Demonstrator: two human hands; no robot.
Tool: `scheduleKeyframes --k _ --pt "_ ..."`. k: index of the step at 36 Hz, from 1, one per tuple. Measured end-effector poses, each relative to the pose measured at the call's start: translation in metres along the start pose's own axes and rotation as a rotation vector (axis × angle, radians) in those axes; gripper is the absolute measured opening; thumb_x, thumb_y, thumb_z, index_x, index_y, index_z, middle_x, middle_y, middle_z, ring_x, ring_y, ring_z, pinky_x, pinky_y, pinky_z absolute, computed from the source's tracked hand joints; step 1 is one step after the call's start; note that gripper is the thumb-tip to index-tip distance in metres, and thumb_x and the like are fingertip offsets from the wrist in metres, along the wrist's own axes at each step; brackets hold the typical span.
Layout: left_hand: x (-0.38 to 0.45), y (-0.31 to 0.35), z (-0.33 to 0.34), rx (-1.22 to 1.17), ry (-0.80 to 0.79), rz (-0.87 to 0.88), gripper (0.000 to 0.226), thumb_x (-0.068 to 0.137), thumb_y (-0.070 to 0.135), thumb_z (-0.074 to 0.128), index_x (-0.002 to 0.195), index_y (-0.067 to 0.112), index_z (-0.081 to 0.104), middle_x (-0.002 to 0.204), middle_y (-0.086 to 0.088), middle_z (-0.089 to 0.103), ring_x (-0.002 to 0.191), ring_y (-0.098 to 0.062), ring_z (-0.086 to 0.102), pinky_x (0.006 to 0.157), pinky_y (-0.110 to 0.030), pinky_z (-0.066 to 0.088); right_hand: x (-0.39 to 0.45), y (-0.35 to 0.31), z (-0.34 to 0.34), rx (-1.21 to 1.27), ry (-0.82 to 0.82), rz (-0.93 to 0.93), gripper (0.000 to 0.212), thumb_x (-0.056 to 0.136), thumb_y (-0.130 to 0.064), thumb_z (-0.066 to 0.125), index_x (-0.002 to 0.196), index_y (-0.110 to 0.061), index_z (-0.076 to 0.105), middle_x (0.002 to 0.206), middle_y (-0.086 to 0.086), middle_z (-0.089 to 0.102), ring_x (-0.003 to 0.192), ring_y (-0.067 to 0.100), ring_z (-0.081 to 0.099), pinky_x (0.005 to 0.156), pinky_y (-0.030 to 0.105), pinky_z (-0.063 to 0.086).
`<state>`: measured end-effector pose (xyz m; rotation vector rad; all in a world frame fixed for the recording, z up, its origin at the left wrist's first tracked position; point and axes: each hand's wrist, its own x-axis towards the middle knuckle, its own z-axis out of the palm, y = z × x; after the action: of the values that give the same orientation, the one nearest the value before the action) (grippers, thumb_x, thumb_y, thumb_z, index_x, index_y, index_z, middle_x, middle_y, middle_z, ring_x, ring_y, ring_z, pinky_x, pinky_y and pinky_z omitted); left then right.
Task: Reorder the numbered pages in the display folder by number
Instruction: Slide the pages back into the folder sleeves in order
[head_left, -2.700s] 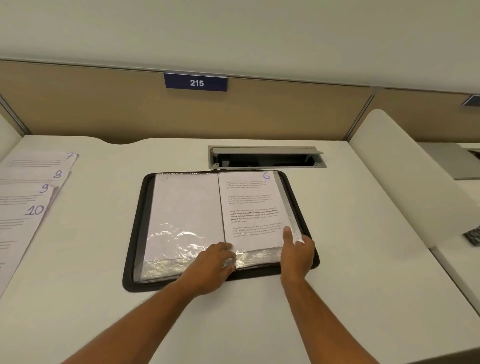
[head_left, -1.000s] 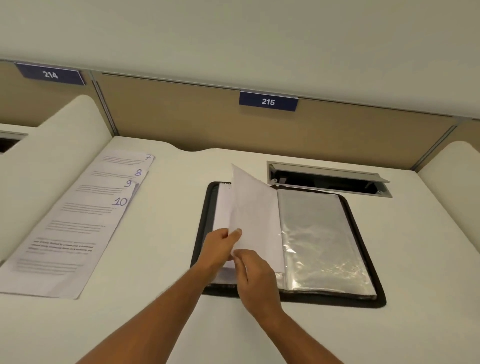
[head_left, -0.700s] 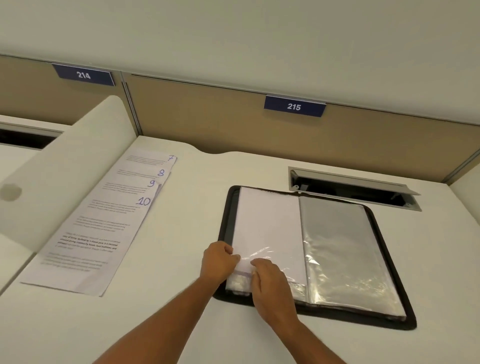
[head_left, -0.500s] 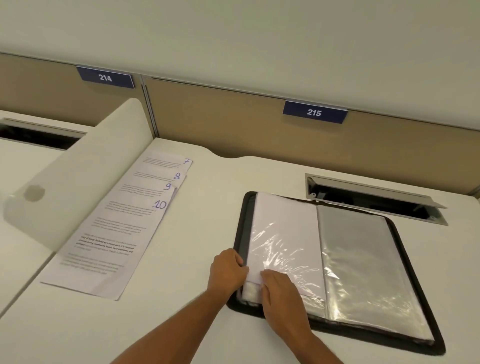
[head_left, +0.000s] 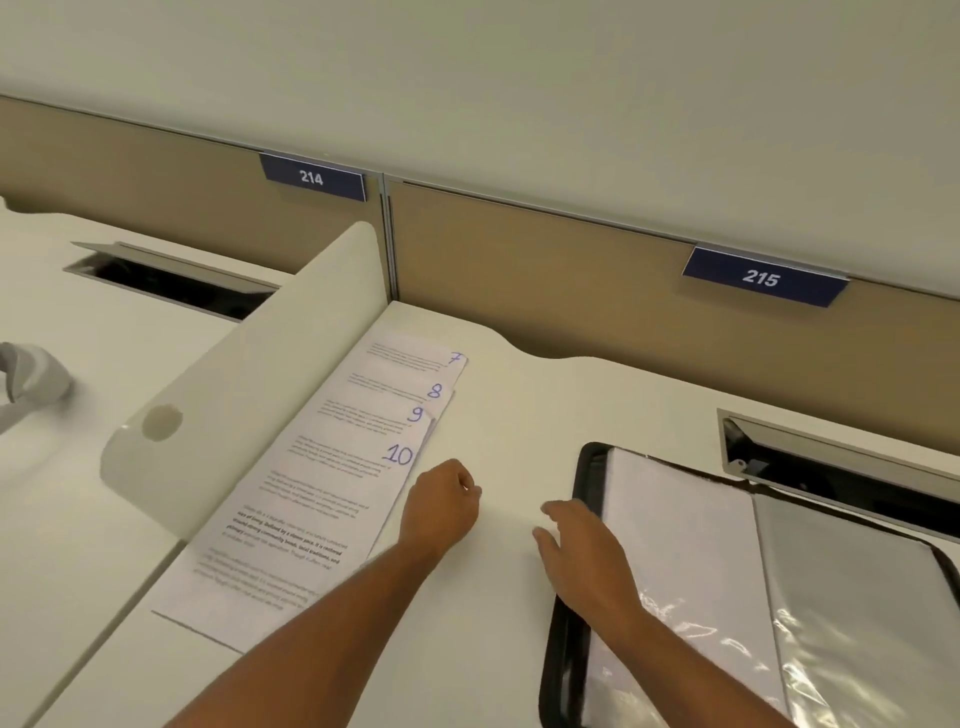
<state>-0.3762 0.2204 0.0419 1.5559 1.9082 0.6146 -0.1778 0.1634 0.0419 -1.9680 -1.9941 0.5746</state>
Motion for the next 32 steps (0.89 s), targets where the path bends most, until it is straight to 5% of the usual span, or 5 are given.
scheduleKeyframes --k 17,32 --pt "0.216 -0.034 -0.081 0.227 0.112 0.112 0.038 0.096 0.025 0.065 0.131 0.012 0.057 0.135 -0.007 0.054 0.127 -0.025 0.050 0.104 -0.037 0.042 0.204 -0.081 0.000 -0.100 -0.136 -0.010 0.052 0.102 -0.036 0.058 0.147 -0.014 0.045 0.144 0.009 0.050 0.131 0.029 0.050 0.105 0.039 0.044" --pt "0.322 -0.056 -0.098 0.605 -0.035 0.242 0.056 0.099 0.013 0.052 0.153 0.017 0.038 0.159 -0.001 0.035 0.146 -0.023 0.031 0.115 -0.046 0.031 0.323 -0.103 0.032 -0.054 -0.200 -0.009 0.049 0.098 -0.032 0.062 0.141 -0.012 0.049 0.141 0.012 0.052 0.128 0.033 0.051 0.097 0.036 0.045"
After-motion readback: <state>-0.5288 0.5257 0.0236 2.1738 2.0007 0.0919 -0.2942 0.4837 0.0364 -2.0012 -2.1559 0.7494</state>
